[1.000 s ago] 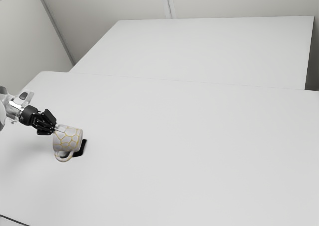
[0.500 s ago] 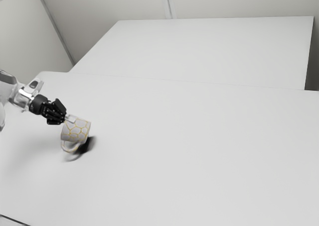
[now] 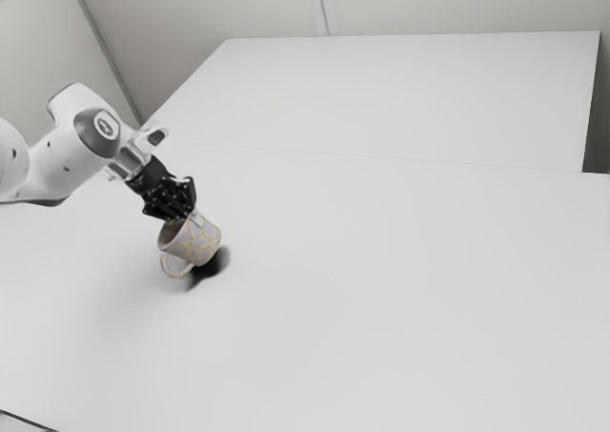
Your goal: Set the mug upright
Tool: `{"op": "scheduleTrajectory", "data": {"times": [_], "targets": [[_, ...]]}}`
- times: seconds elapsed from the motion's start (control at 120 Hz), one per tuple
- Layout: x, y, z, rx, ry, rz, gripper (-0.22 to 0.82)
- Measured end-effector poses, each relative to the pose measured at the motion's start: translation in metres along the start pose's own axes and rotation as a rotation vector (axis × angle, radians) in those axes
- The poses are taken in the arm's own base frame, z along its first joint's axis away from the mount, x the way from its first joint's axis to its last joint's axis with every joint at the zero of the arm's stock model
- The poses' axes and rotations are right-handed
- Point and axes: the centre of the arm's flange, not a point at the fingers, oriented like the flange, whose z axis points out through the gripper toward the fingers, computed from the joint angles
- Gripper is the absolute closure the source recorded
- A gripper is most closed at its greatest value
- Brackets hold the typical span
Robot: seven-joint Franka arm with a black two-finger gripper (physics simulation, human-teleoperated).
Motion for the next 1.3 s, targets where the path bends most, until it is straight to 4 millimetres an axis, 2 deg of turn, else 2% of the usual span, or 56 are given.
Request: {"op": "scheduleTrajectory", "data": {"times": [0.117, 0.267, 0.733, 1.3], "targets": [[-0.016, 0.014, -0.002, 0.083, 0.018, -0.059, 0.79], [-0.025, 0.025, 0.001, 0.181, 0.034, -0.144, 0.79], [-0.043, 0.061, 0.038, 0.401, -0.001, -0.344, 0.79], [-0.039, 0.087, 0.081, 0.624, -0.002, -0.468, 0.79]]}}
